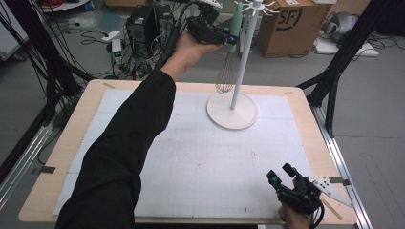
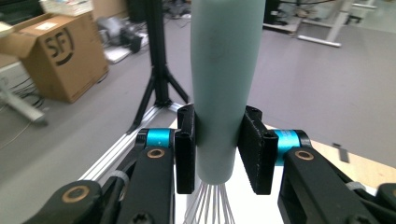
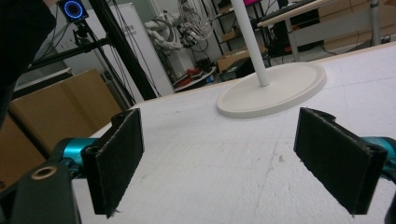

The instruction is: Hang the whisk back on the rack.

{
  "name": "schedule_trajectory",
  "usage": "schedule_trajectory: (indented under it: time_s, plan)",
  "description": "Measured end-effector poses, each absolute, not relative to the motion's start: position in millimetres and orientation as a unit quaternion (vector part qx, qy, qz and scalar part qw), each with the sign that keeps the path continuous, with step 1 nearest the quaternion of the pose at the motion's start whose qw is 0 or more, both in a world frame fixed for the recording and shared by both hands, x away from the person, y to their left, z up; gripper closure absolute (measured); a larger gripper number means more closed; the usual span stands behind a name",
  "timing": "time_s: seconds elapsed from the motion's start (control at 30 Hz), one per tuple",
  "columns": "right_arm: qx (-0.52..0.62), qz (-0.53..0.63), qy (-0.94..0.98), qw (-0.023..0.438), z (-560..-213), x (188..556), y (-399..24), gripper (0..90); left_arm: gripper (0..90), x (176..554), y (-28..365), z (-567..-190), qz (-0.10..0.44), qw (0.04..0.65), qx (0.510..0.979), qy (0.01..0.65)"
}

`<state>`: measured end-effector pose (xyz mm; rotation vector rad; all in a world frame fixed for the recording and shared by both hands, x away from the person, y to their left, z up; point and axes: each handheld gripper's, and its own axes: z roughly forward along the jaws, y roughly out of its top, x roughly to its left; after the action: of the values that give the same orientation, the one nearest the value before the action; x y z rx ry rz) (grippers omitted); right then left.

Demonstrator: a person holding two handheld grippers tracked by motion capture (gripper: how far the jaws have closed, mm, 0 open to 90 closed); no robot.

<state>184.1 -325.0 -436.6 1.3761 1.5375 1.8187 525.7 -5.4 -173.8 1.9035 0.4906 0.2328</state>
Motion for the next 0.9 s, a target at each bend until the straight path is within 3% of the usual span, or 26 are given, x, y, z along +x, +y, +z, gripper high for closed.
schedule_trajectory:
  time_s: [0.7,0.9]
  plan:
    - [0.508,0.644,0.539,0.192,-440,186,-331,14.8,68.3,540,-11,-185,0.084,0.563,0.795,0.21]
    - [0.507,0.644,0.54,0.19,-440,186,-330,14.8,49.2,541,-9,-194,0.07,0.579,0.784,0.211]
